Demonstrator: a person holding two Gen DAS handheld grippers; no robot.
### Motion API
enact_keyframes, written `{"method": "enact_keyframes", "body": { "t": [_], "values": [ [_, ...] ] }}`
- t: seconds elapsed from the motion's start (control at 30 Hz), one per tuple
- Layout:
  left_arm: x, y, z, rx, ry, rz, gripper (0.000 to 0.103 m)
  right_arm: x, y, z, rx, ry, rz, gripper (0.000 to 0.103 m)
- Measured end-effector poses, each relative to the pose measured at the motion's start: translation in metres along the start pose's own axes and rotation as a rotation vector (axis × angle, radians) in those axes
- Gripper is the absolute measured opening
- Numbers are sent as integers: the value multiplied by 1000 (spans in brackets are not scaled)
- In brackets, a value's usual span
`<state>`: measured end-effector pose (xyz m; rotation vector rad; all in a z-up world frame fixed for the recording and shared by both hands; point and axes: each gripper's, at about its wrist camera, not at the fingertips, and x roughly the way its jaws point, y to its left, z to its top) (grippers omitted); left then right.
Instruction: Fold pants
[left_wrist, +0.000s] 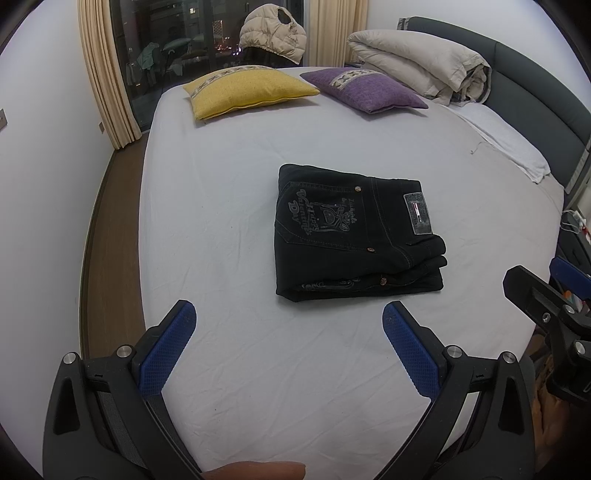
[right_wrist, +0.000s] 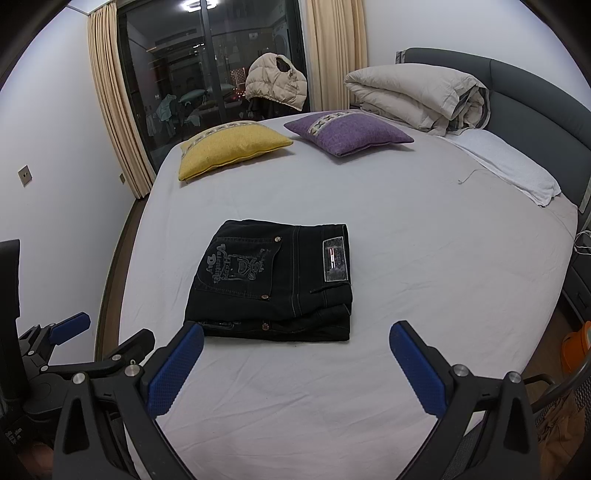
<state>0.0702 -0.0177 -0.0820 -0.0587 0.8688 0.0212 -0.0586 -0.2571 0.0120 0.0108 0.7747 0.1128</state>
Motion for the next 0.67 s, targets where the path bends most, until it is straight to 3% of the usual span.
{"method": "enact_keyframes", "body": {
  "t": [0.67],
  "values": [
    [1, 3, -3, -9, -4, 0, 103, -2, 0, -3, 2, 3, -1, 103]
  ]
}}
